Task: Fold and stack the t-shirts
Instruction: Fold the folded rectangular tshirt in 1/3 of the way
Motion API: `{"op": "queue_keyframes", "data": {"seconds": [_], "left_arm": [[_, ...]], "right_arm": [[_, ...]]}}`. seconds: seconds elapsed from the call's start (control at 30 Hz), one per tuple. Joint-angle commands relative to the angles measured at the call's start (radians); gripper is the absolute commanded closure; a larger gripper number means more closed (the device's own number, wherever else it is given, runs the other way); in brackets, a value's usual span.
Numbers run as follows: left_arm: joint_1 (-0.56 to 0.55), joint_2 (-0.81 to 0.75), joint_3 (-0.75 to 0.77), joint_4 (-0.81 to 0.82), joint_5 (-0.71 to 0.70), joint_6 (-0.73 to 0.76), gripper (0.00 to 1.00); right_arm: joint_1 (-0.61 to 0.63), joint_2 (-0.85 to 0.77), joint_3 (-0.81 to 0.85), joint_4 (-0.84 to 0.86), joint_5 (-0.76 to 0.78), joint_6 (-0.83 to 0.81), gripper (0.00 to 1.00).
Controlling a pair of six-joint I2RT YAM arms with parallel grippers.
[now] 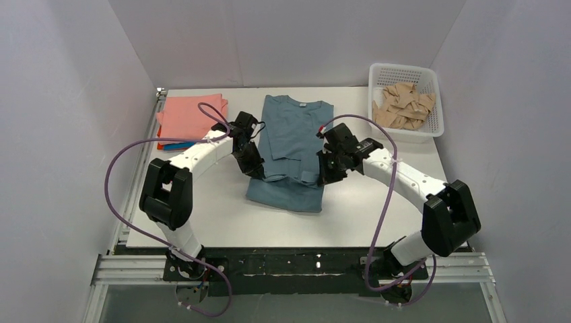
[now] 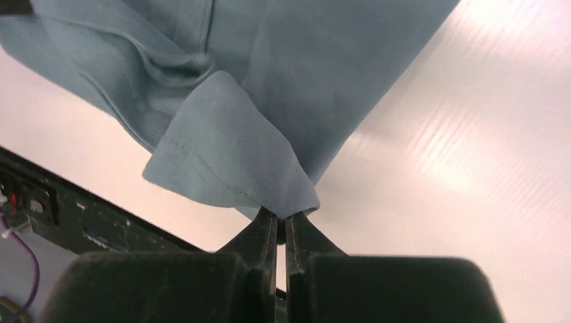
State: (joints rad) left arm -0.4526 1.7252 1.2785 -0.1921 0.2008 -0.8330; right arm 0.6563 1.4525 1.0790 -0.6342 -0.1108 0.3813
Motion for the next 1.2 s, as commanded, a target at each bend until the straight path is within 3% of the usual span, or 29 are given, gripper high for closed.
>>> {"op": "queue_keyframes", "data": {"seconds": [0.0,0.33,0.5,0.53,0.6,0.7,0.73,0.77,0.87,1.07,1.17], "left_arm": [[0.029,0.024,0.077,-0.098,-0.057,0.029,1.0],[0.07,0.202,0.254,-0.158,-0.047,0.111,0.98],[0.081,0.273,0.315,-0.158,-0.021,0.135,0.8],[0.084,0.283,0.329,-0.163,-0.017,0.137,0.74],[0.092,0.297,0.364,-0.179,-0.014,0.152,0.51],[0.112,0.285,0.42,-0.225,-0.005,0.164,0.36],[0.119,0.265,0.424,-0.228,0.006,0.168,0.24],[0.123,0.235,0.42,-0.228,0.009,0.173,0.06],[0.124,0.119,0.362,-0.231,0.0,0.194,0.02],[0.124,-0.078,0.041,-0.184,0.041,0.175,0.02],[0.124,-0.149,-0.11,-0.135,0.054,0.142,0.02]], "right_arm": [[-0.071,0.062,0.094,0.026,-0.044,-0.039,0.99],[-0.17,0.249,0.219,0.028,-0.096,-0.081,0.99],[-0.202,0.348,0.283,0.023,-0.094,-0.099,0.96],[-0.208,0.371,0.312,0.011,-0.081,-0.1,0.89],[-0.22,0.408,0.354,-0.009,-0.06,-0.108,0.74],[-0.245,0.443,0.416,-0.033,-0.052,-0.108,0.55],[-0.248,0.444,0.433,-0.047,-0.043,-0.105,0.5],[-0.25,0.435,0.437,-0.054,-0.031,-0.103,0.4],[-0.25,0.35,0.374,-0.014,-0.037,-0.091,0.22],[-0.245,0.163,0.143,0.084,-0.077,-0.013,0.16],[-0.224,0.098,0.024,0.153,-0.182,0.041,0.15]]}}
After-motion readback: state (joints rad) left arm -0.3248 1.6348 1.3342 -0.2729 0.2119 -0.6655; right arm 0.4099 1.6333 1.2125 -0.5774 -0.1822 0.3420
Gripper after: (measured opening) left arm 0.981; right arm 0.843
